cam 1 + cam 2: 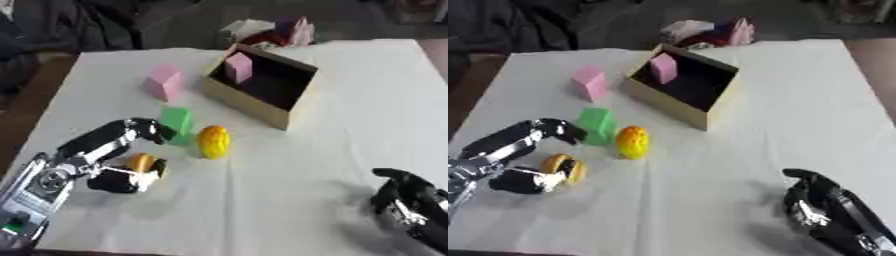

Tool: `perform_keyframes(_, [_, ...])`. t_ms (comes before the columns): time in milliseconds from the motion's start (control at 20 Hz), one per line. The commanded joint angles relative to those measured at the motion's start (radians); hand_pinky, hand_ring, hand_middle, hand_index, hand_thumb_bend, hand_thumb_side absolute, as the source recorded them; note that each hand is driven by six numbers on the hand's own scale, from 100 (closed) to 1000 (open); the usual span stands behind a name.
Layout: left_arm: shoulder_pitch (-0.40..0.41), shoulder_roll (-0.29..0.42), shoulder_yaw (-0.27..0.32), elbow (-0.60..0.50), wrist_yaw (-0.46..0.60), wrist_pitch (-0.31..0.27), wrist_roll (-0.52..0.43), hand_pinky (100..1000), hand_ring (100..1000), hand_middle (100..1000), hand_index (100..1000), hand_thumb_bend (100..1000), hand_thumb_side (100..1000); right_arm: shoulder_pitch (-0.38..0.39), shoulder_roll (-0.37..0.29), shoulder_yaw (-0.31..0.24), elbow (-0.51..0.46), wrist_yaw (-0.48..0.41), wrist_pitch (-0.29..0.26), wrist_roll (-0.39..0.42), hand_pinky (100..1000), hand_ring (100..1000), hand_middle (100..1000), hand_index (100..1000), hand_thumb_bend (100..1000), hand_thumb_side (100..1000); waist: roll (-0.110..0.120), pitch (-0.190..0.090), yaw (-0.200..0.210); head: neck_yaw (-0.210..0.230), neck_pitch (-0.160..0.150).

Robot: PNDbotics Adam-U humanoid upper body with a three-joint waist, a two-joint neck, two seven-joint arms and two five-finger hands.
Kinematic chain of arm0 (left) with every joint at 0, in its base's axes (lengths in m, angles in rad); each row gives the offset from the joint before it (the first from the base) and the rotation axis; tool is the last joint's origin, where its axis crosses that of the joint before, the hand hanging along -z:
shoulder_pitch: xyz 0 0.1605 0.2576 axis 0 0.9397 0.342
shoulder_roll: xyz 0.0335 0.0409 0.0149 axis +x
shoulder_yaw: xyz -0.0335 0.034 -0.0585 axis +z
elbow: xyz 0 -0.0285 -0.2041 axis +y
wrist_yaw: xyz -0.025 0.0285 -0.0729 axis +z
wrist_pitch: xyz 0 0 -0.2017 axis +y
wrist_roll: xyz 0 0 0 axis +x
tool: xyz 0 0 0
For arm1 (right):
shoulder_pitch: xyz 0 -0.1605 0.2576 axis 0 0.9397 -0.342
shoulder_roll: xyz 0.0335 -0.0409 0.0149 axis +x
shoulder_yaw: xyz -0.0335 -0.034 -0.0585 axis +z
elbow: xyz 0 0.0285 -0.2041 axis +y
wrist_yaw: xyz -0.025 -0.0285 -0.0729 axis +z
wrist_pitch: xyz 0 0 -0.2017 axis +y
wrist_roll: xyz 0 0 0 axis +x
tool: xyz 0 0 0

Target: Pick up objects on the table and place them in the box.

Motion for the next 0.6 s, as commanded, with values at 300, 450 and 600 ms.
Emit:
perform_keyframes(300, [-0.023, 0.089, 0.000, 0.053, -0.157, -0.006, -0.064, 806, 746, 765, 895, 192, 385, -0.006, -0.007, -0.006, -0.013, -0.001, -0.001, -0.003, 685, 472, 489, 838, 100, 461, -0.006, -0.010, -0.001, -0.001, -0.015])
perform_keyframes(450, [-0.027, 0.074, -0.024, 0.076, -0.216, -0.025, -0.066, 809, 749, 768, 897, 220, 395, -0.006, -0.007, -0.006, -0.014, -0.002, -0.002, -0.003, 685, 472, 489, 838, 100, 460, -0.007, -0.010, -0.003, -0.001, -0.015])
perform_keyframes(600, [-0.028, 0.058, -0.046, 0.095, -0.266, -0.044, -0.062, 814, 756, 775, 901, 238, 401, -0.006, -0.006, -0.006, -0.014, -0.003, -0.002, -0.003, 685, 473, 489, 838, 100, 460, -0.008, -0.010, -0.005, -0.001, -0.016])
